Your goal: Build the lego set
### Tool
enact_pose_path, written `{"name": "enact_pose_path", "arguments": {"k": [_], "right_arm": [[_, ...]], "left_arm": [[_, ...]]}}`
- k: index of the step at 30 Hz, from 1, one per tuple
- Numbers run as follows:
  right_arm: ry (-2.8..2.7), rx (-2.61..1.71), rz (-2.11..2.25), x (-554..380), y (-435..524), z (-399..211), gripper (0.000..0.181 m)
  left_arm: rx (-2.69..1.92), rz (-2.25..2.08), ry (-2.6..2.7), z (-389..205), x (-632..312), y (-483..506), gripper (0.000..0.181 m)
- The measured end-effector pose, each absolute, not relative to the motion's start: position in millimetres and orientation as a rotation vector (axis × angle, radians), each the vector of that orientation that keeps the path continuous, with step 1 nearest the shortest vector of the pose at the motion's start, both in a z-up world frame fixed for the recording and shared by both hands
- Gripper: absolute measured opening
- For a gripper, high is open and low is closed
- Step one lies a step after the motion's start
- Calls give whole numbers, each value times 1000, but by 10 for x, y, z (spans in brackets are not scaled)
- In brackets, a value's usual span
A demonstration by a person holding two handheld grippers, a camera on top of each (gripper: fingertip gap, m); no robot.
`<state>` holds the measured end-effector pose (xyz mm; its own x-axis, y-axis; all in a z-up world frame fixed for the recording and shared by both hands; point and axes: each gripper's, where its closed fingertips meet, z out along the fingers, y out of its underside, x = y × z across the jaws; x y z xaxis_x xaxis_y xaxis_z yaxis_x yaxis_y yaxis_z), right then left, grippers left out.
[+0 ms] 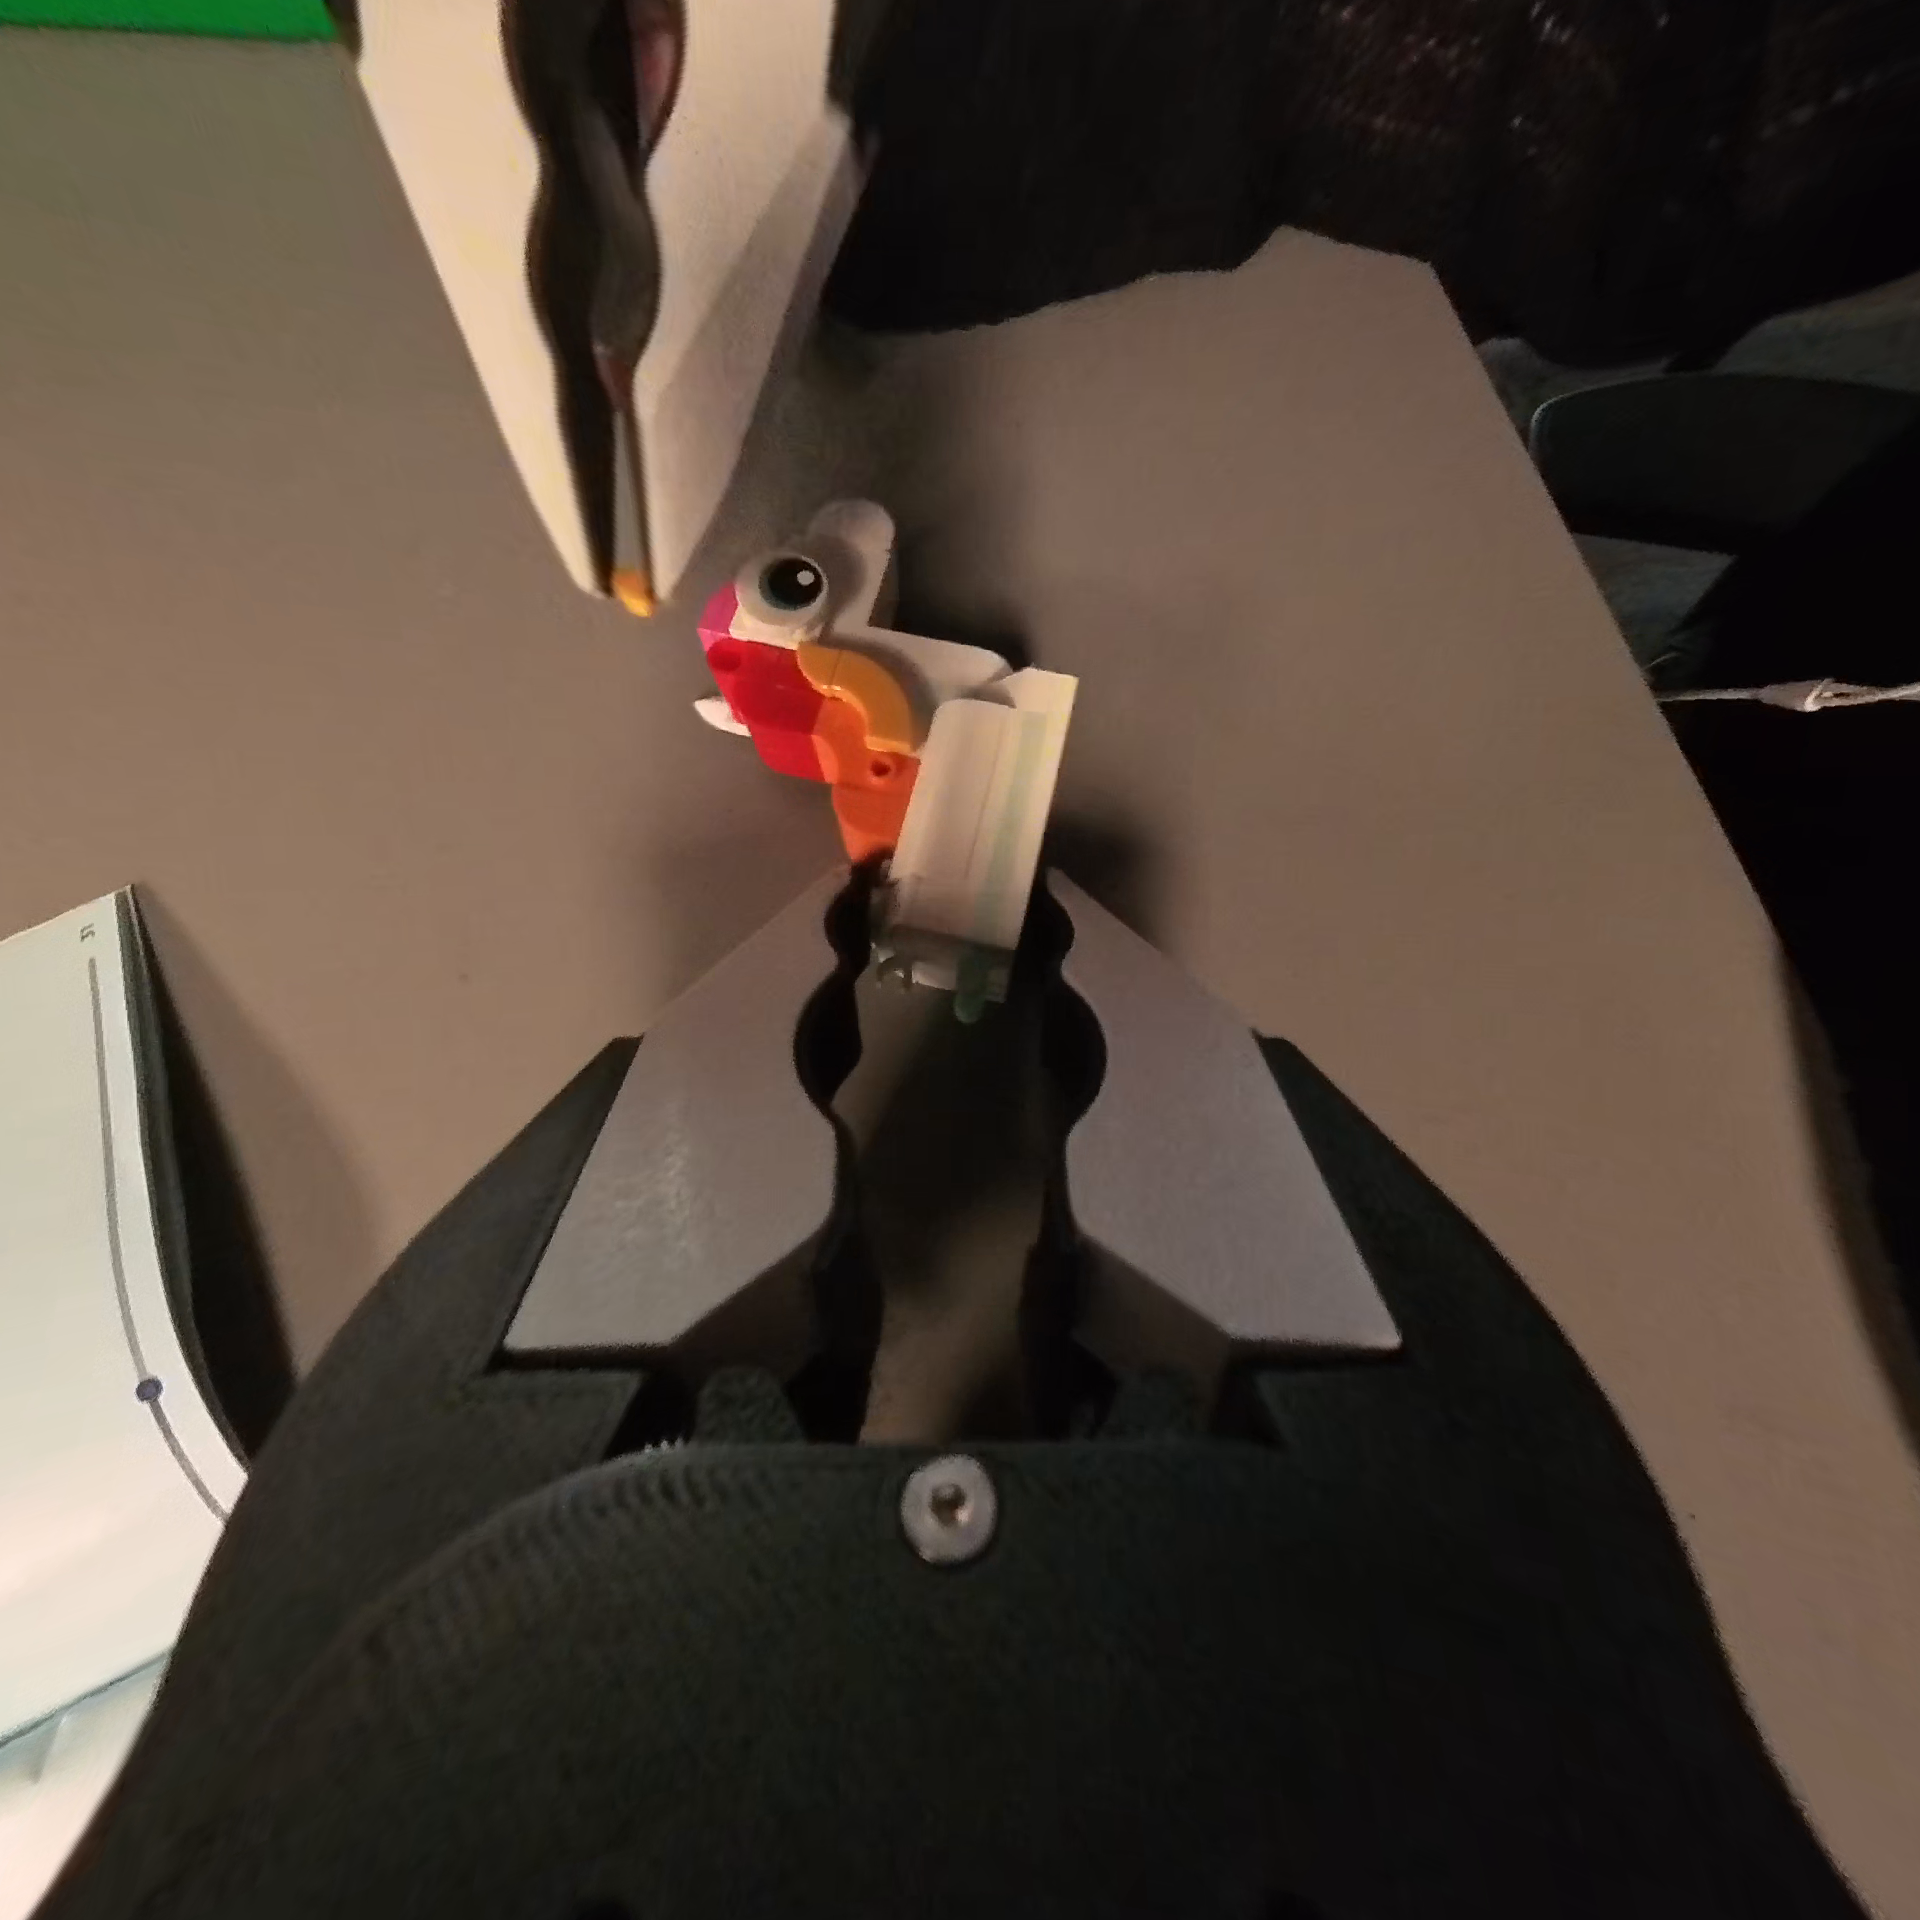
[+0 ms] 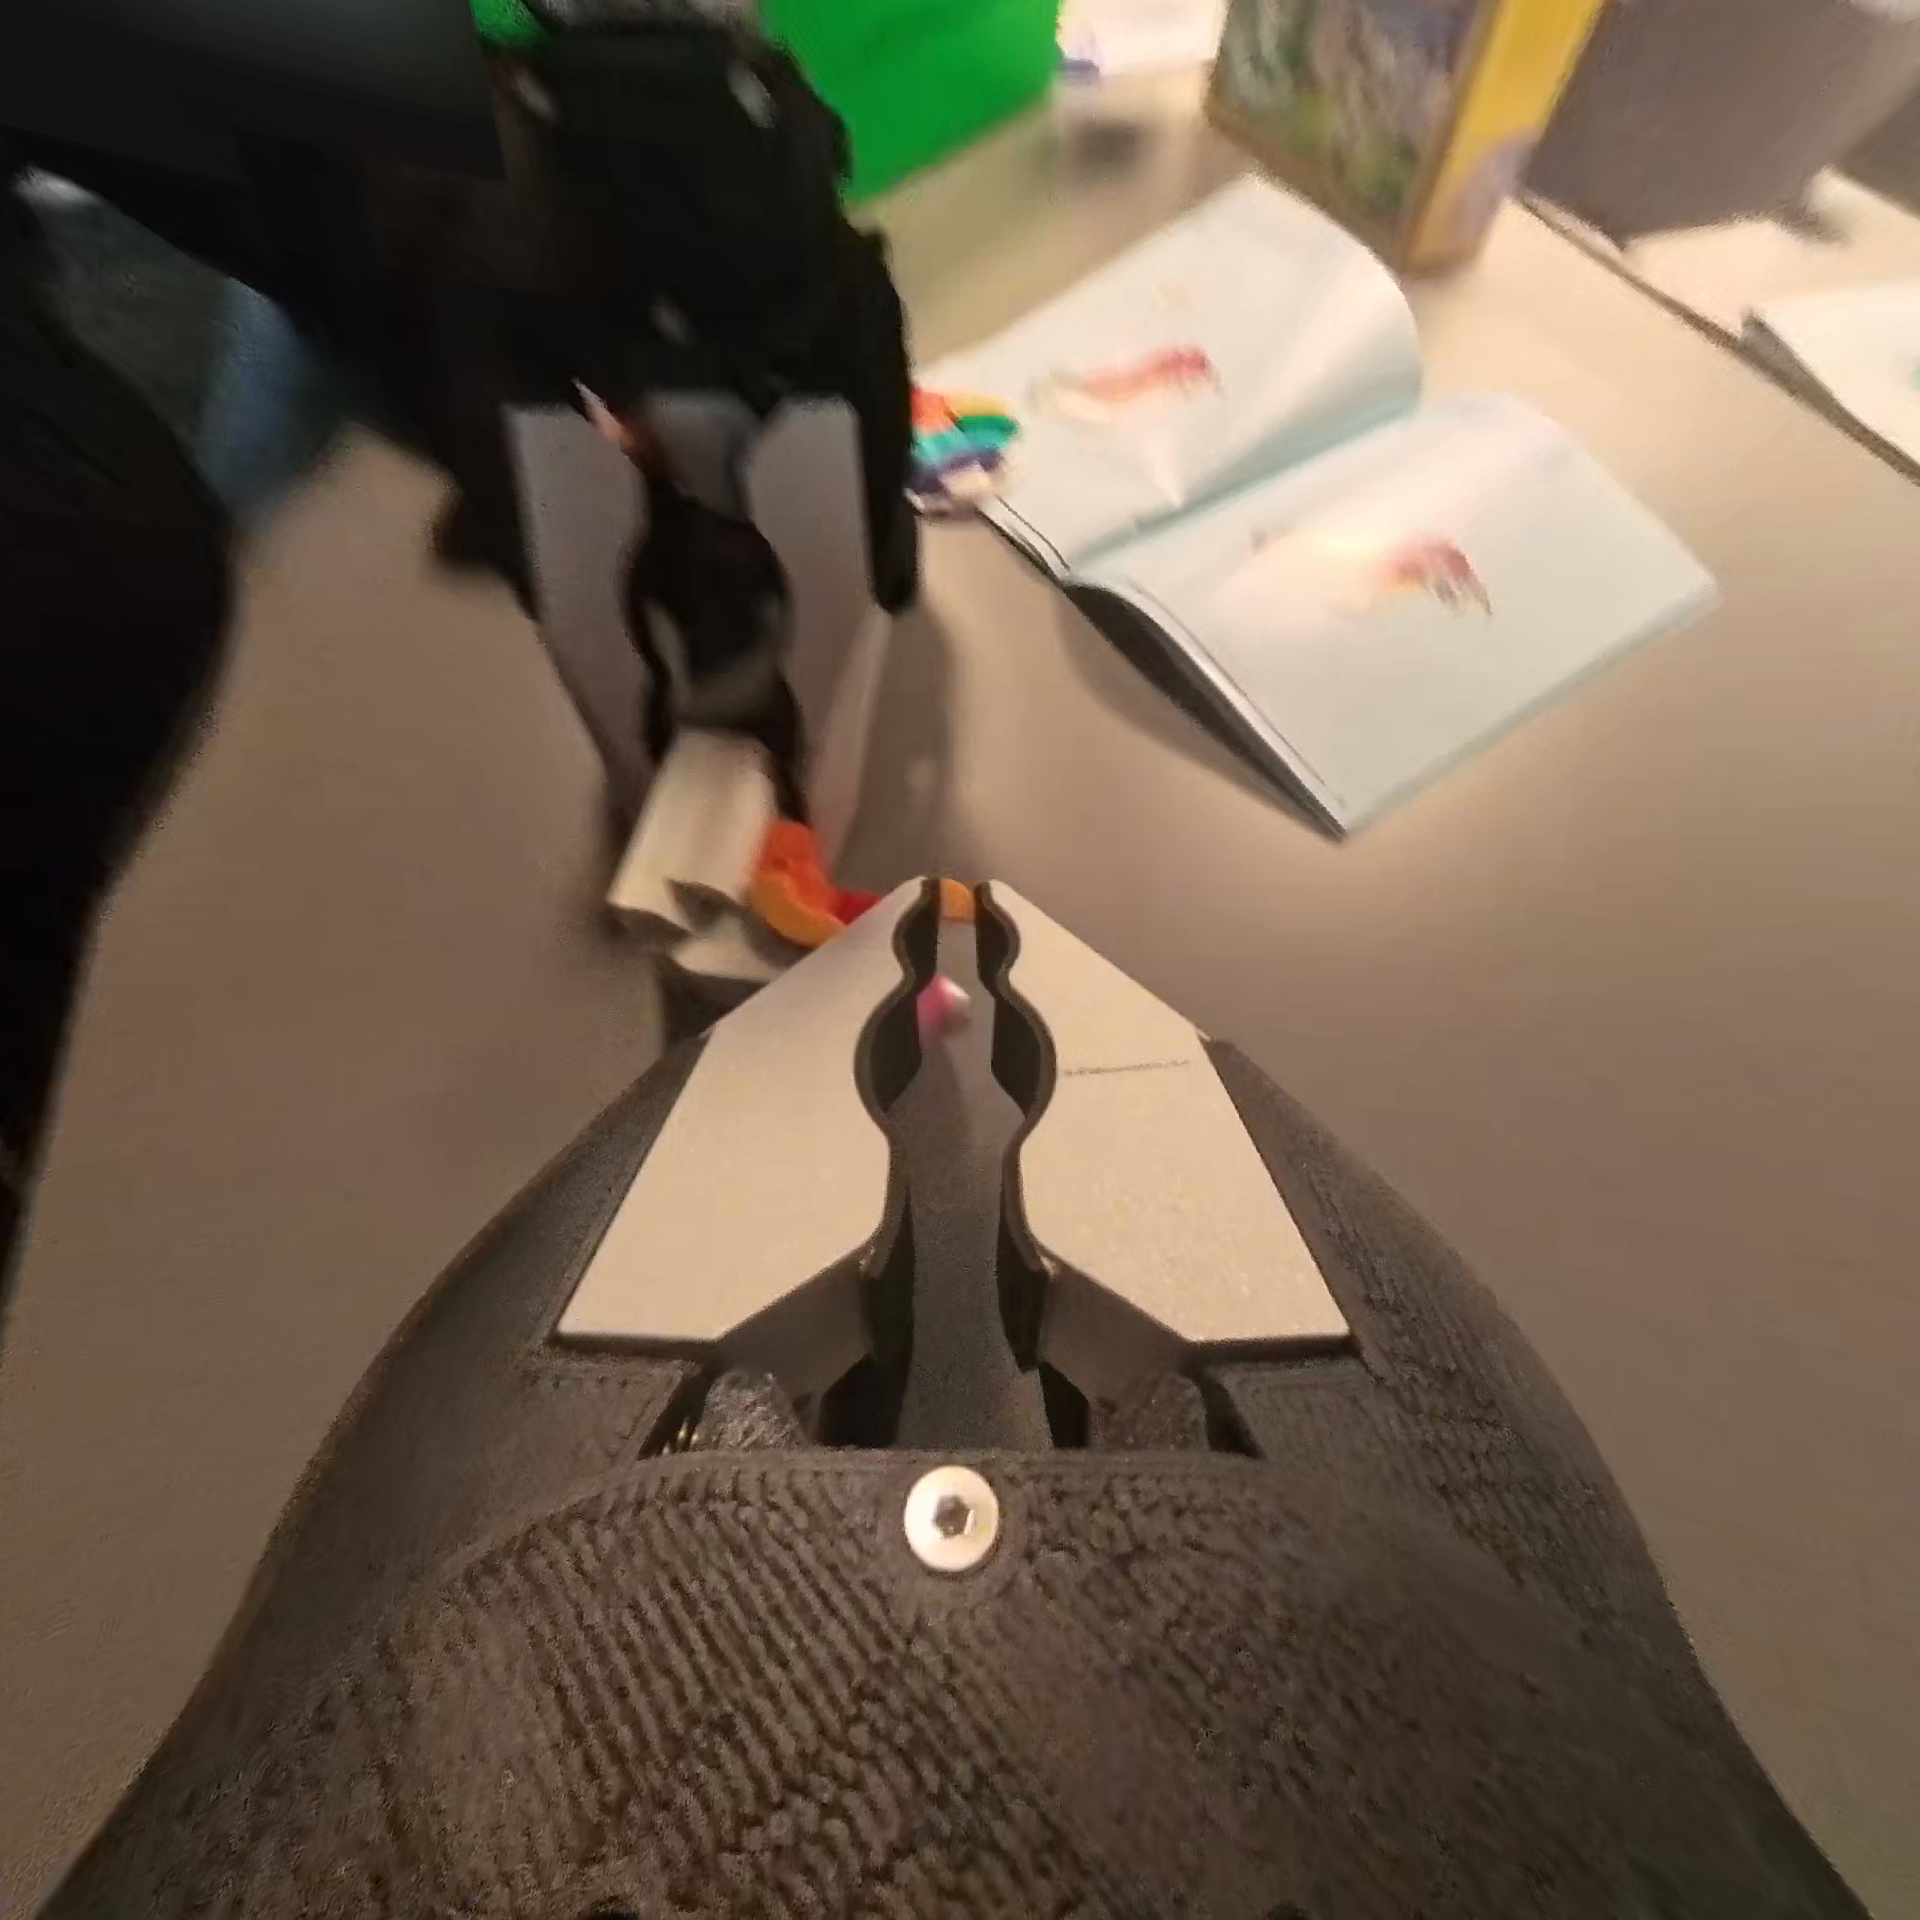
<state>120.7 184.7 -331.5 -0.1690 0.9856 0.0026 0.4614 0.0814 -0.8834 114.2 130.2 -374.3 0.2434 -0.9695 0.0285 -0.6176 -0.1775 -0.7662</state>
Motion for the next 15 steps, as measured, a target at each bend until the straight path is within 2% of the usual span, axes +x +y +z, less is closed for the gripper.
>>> {"name": "enact_pose_path", "arguments": {"k": [6,15], "right_arm": [[-1936,-1371,989,1130,1433,-3403,5],[-2072,-1398,818,1114,1423,-3471,6]], "left_arm": [[-1866,-712,1472,-3743,1163,1286,29],[-1843,-687,1484,-3739,1167,1278,29]]}}
